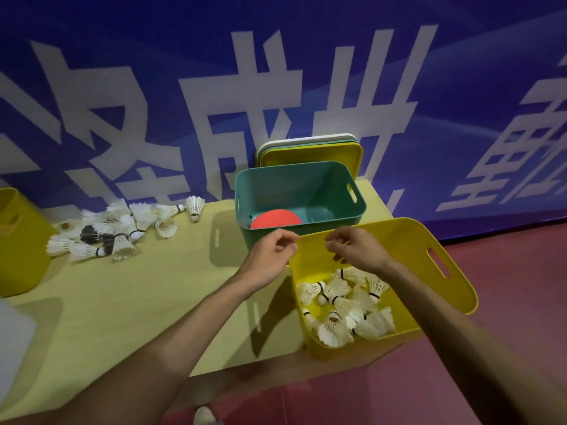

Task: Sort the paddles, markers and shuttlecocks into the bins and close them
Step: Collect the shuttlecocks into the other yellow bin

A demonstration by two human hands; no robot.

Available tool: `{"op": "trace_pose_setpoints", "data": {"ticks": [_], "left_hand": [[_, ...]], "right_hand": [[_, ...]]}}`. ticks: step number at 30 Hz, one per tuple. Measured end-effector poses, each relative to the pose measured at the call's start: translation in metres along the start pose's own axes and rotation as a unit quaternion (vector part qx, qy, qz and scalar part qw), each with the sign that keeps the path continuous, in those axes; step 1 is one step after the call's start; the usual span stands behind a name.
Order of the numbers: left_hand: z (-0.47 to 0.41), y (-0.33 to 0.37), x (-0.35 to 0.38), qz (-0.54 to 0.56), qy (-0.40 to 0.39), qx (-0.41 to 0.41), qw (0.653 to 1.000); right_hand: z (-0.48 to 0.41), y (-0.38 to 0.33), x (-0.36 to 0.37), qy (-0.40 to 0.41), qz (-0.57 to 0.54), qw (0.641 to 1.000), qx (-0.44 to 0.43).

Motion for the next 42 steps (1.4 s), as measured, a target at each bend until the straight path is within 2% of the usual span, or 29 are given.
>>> {"op": "trace_pose_setpoints", "data": {"ticks": [4,10,15,24,30,32,37,42], "left_hand": [[-0.003,-0.015,-0.052,0.035,0.049,-0.005,0.998],[-0.005,-0.063,-0.143,0.075,0.119,-0.054,0.989],[-0.002,-0.122,-0.213,0.105,0.161,-0.110,0.975],[-0.010,-0.238,-0.312,0.091,0.204,-0.197,0.955],[-0.047,-0.290,-0.337,0.012,0.162,-0.237,0.958],[-0.059,-0.303,-0.346,-0.014,0.164,-0.236,0.958],[-0.079,-0.335,-0.363,-0.070,0.179,-0.230,0.954],[-0.091,-0.350,-0.362,-0.079,0.198,-0.249,0.945]], "right_hand": [[-0.021,-0.047,0.032,-0.008,-0.016,0.999,-0.039],[-0.064,-0.118,0.104,-0.058,-0.019,0.995,-0.077],[-0.101,-0.162,0.178,-0.130,-0.028,0.989,-0.063],[-0.184,-0.193,0.297,-0.165,0.028,0.985,-0.031],[-0.217,-0.190,0.356,-0.173,0.104,0.979,-0.006],[-0.228,-0.190,0.367,-0.169,0.137,0.976,-0.011],[-0.258,-0.189,0.384,-0.122,0.140,0.982,0.022],[-0.274,-0.196,0.407,-0.105,0.182,0.978,-0.014]]}}
Point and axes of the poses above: each hand's wrist, its own z-axis away from the middle knuckle, its own x-axis out of the palm, y = z × x, the point moved 4 cm from there along -z, towards the middle knuckle, and after that the axes turned 3 degrees about -x, right-handed, at the moved point
